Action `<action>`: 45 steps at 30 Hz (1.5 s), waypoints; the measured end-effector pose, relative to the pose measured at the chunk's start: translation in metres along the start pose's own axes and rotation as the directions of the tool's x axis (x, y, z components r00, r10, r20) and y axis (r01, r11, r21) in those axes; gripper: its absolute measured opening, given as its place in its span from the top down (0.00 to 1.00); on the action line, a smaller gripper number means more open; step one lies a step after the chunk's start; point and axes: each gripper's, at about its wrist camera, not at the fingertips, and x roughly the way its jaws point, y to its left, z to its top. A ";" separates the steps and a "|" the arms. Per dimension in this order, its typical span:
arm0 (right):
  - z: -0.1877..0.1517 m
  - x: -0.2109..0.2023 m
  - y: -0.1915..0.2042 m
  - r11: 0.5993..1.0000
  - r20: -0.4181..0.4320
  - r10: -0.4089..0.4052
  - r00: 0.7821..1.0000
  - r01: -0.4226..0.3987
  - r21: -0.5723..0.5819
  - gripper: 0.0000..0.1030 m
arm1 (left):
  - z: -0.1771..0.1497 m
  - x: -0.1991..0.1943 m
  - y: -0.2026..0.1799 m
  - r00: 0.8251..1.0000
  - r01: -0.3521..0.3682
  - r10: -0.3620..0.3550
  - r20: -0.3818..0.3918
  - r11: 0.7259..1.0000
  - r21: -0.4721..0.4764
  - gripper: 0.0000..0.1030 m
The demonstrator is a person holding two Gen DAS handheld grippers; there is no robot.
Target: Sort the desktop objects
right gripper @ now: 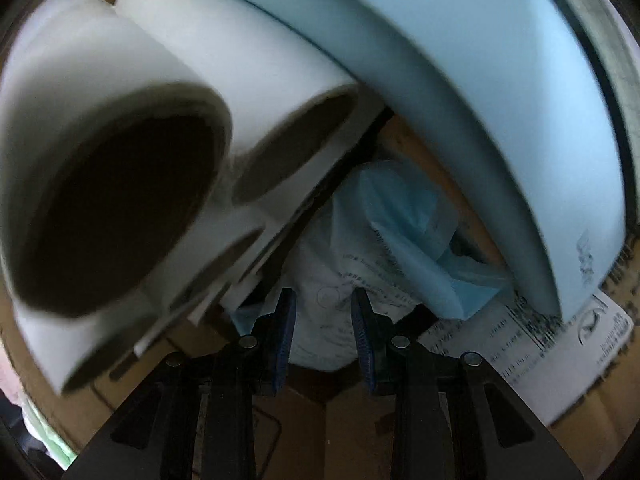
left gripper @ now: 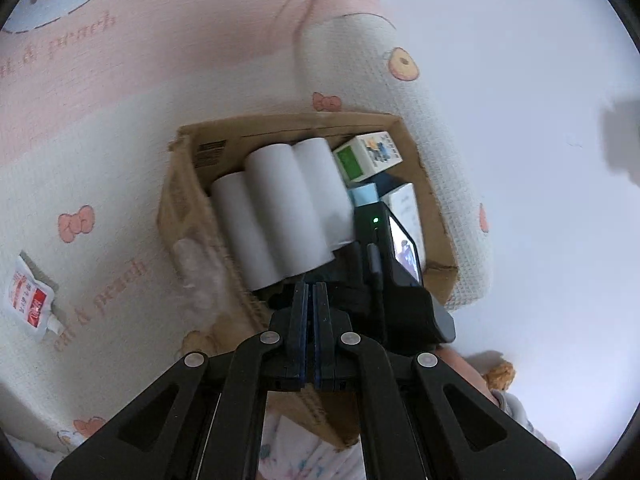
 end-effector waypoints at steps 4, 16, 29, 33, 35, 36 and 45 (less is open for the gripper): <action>0.001 0.005 0.001 1.000 0.014 -0.001 1.000 0.000 0.013 0.75 | 0.008 -0.006 0.012 0.998 0.064 -0.064 -0.008 0.997 -0.047 1.00; -0.028 -0.029 0.001 0.981 0.003 0.112 0.994 -0.110 -0.156 0.75 | -0.003 0.016 -0.047 0.997 -0.077 0.079 -0.018 0.995 0.066 1.00; -0.061 -0.148 -0.019 0.907 0.312 0.235 0.920 -0.091 -0.412 0.75 | 0.000 0.135 -0.093 0.933 -0.211 0.247 -0.263 0.965 0.157 0.84; -0.038 -0.167 -0.031 0.899 0.365 0.248 0.897 -0.073 -0.433 0.74 | -0.002 0.179 -0.079 0.902 -0.209 0.196 -0.385 0.978 0.009 0.97; -0.044 -0.164 -0.039 0.891 0.378 0.256 0.890 -0.066 -0.449 0.74 | -0.001 0.192 -0.074 0.904 -0.215 0.181 -0.386 0.976 -0.044 0.98; -0.043 -0.164 -0.039 0.893 0.381 0.252 0.890 -0.062 -0.446 0.74 | 0.000 0.195 -0.073 0.907 -0.229 0.194 -0.373 0.972 -0.050 0.98; -0.032 -0.175 -0.101 0.903 0.416 0.225 0.881 -0.028 -0.428 0.74 | -0.002 0.218 -0.063 0.879 -0.340 0.295 -0.374 0.939 -0.059 0.98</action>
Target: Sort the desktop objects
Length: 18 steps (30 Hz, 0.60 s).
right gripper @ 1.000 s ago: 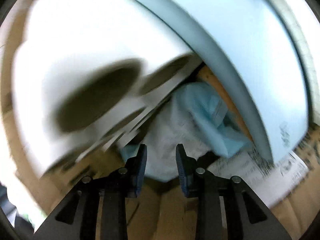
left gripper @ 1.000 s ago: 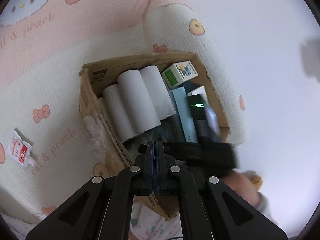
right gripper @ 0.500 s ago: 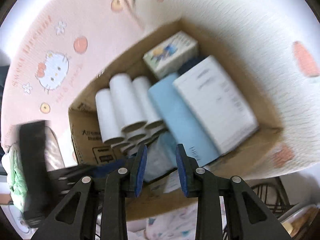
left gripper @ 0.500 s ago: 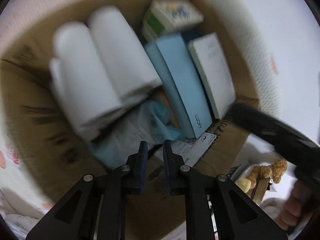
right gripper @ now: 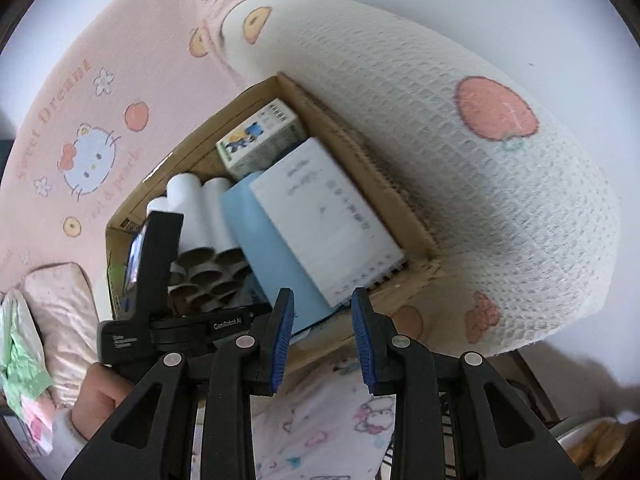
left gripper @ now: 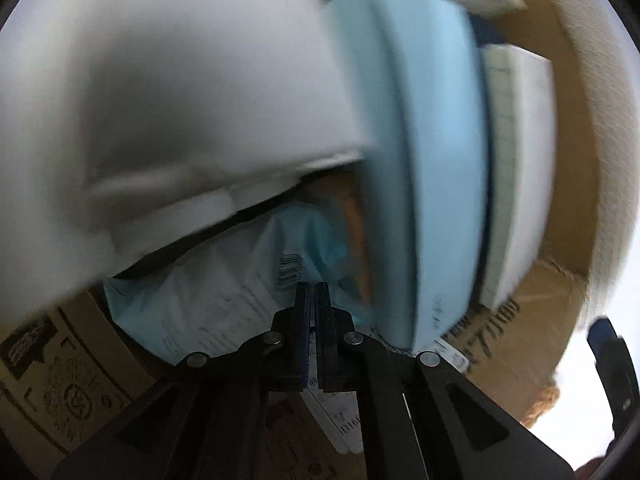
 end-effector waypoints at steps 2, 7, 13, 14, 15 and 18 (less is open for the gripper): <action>-0.001 -0.001 -0.001 1.000 0.011 -0.002 1.000 0.002 0.004 0.74 | 0.004 0.003 0.001 0.999 -0.052 0.052 -0.015 0.999 -0.002 0.98; 0.001 -0.010 -0.003 1.000 0.044 0.004 0.999 -0.004 -0.002 0.74 | 0.012 0.007 -0.001 0.998 -0.055 0.055 -0.022 0.998 -0.006 0.98; 0.002 -0.008 -0.001 1.000 0.025 0.007 1.000 -0.007 -0.007 0.74 | 0.016 0.005 0.005 0.998 -0.067 0.067 0.018 0.998 0.017 0.98; 0.001 -0.007 0.001 1.000 0.020 0.014 1.000 -0.014 -0.013 0.74 | 0.015 0.005 0.006 0.998 -0.063 0.063 0.009 0.998 0.010 0.98; 0.000 -0.006 0.004 1.000 0.016 0.021 1.000 -0.021 -0.020 0.74 | 0.014 0.004 0.008 0.998 -0.057 0.057 -0.003 0.998 -0.001 0.98; -0.005 -0.005 0.009 0.999 0.004 0.030 1.000 -0.030 -0.030 0.74 | 0.010 -0.006 0.010 0.999 -0.041 0.041 -0.015 0.999 -0.023 0.90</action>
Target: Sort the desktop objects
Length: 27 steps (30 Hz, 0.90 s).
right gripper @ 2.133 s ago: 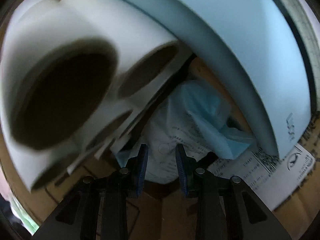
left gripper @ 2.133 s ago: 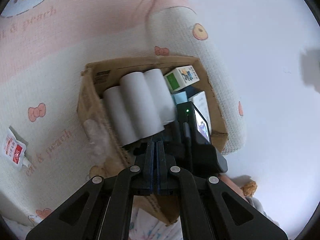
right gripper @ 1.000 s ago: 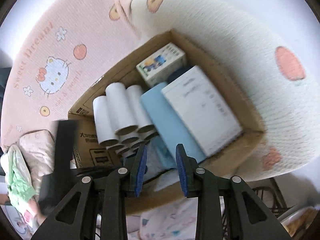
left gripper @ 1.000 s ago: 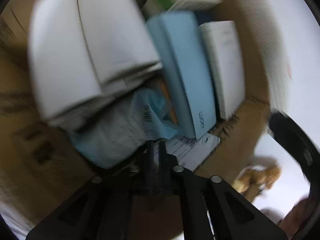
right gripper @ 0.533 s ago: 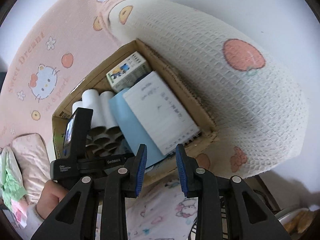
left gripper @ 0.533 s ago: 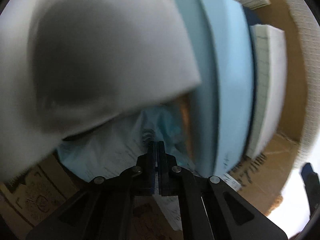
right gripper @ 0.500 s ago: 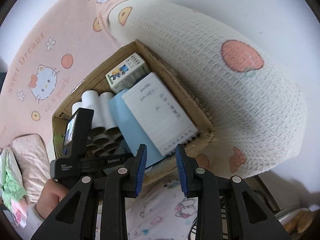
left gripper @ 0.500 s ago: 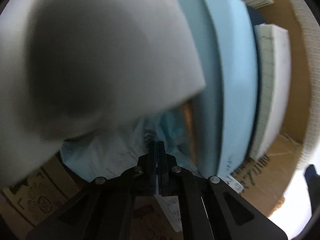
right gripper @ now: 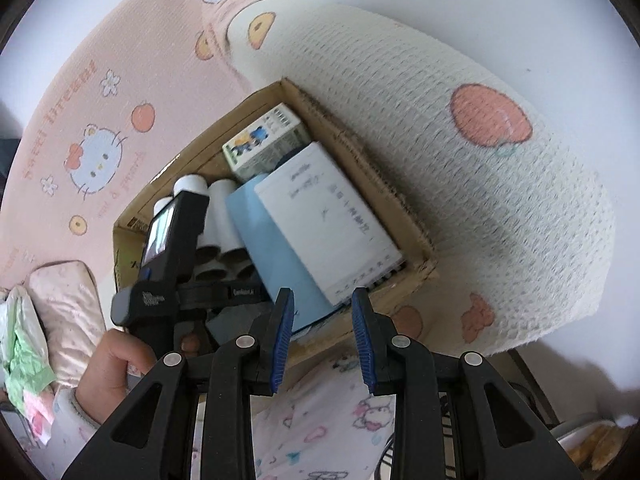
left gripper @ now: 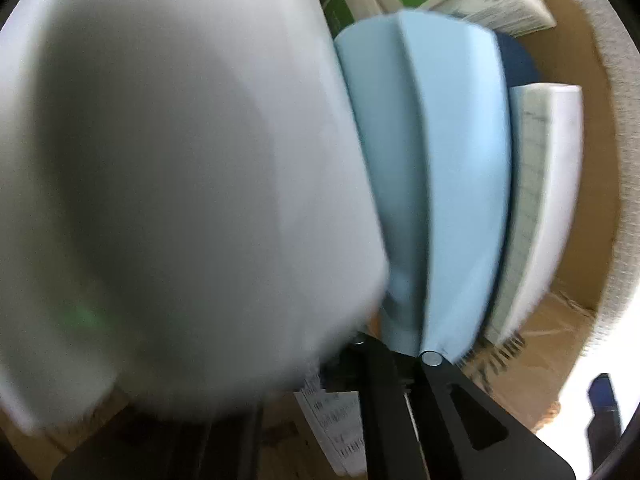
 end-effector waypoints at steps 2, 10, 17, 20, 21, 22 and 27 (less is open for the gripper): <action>-0.003 -0.002 0.004 1.000 -0.001 -0.009 1.000 0.009 -0.014 0.74 | -0.006 -0.016 -0.003 0.998 -0.061 0.059 0.035 0.997 0.043 0.73; -0.010 -0.017 0.022 0.999 0.022 -0.015 1.000 0.015 -0.040 0.74 | -0.035 -0.091 0.002 0.982 0.003 -0.027 0.187 0.991 0.131 0.51; -0.020 -0.025 0.060 0.991 0.028 -0.029 0.999 0.032 -0.132 0.74 | -0.061 -0.131 0.026 0.947 0.011 -0.062 0.315 0.987 0.160 0.92; -0.026 -0.025 0.076 0.984 0.033 -0.042 0.999 0.047 -0.175 0.74 | -0.075 -0.139 0.011 0.923 0.078 -0.140 0.358 0.980 0.182 0.95; -0.027 -0.025 0.080 0.981 0.032 -0.044 0.999 0.049 -0.186 0.74 | -0.079 -0.139 0.006 0.914 0.090 -0.156 0.374 0.978 0.189 0.95; -0.029 -0.024 0.085 0.978 0.029 -0.049 0.998 0.053 -0.200 0.74 | -0.081 -0.140 -0.003 0.901 0.098 -0.170 0.400 0.976 0.195 0.95; -0.042 -0.019 0.108 0.949 0.017 -0.106 0.994 0.106 -0.296 0.74 | -0.095 -0.173 0.001 0.826 0.062 -0.193 0.529 0.965 0.256 0.95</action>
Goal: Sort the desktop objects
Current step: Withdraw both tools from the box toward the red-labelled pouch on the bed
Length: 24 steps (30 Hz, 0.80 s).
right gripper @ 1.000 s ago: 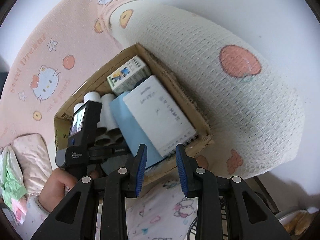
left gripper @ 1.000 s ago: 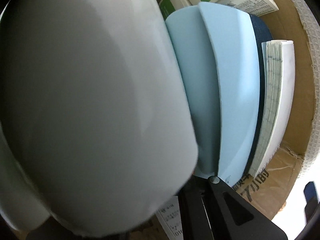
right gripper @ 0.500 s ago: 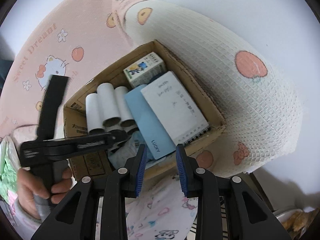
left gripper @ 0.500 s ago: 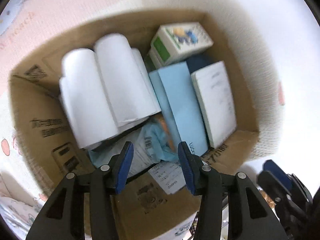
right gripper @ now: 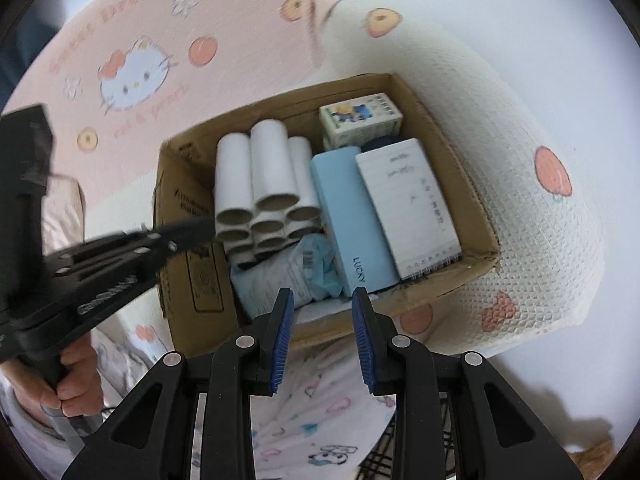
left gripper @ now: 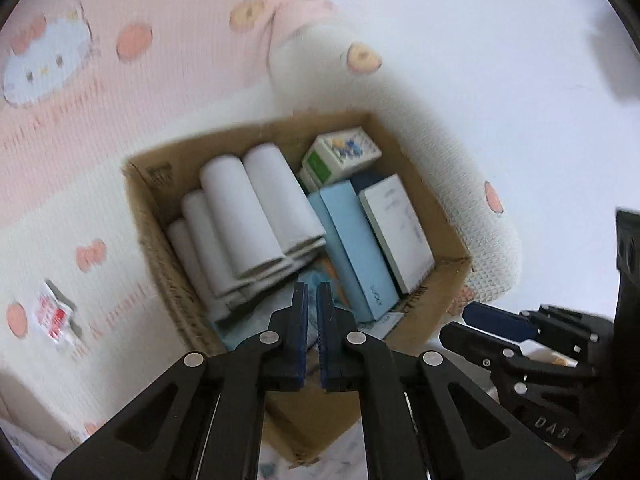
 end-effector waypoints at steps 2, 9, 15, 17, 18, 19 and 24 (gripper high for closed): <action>-0.003 -0.002 0.008 1.000 0.008 0.003 1.000 -0.003 -0.023 0.74 | -0.008 -0.012 -0.003 0.999 -0.017 0.014 0.050 0.998 0.056 0.95; -0.017 -0.011 0.042 0.991 0.091 -0.025 0.996 0.036 -0.129 0.74 | -0.048 -0.043 0.013 0.989 0.013 -0.035 0.144 0.989 0.148 0.95; -0.027 0.007 0.080 0.984 0.061 -0.003 0.998 0.014 -0.180 0.74 | -0.079 -0.055 0.050 0.988 -0.014 -0.007 0.155 0.991 0.135 0.95; -0.030 0.010 0.096 0.977 0.068 -0.012 0.998 0.026 -0.212 0.74 | -0.085 -0.064 0.058 0.984 -0.053 0.026 0.174 0.986 0.156 0.95; -0.032 0.010 0.102 0.974 0.077 -0.012 0.997 0.029 -0.223 0.74 | -0.087 -0.068 0.061 0.982 -0.066 0.035 0.185 0.984 0.163 0.95; -0.035 0.009 0.110 0.973 0.089 -0.007 0.996 0.028 -0.230 0.74 | -0.090 -0.072 0.065 0.979 -0.078 0.044 0.198 0.983 0.166 0.95; -0.044 0.010 0.136 0.974 0.140 0.018 0.990 0.014 -0.225 0.74 | -0.096 -0.083 0.098 0.979 -0.048 0.028 0.200 0.994 0.093 0.95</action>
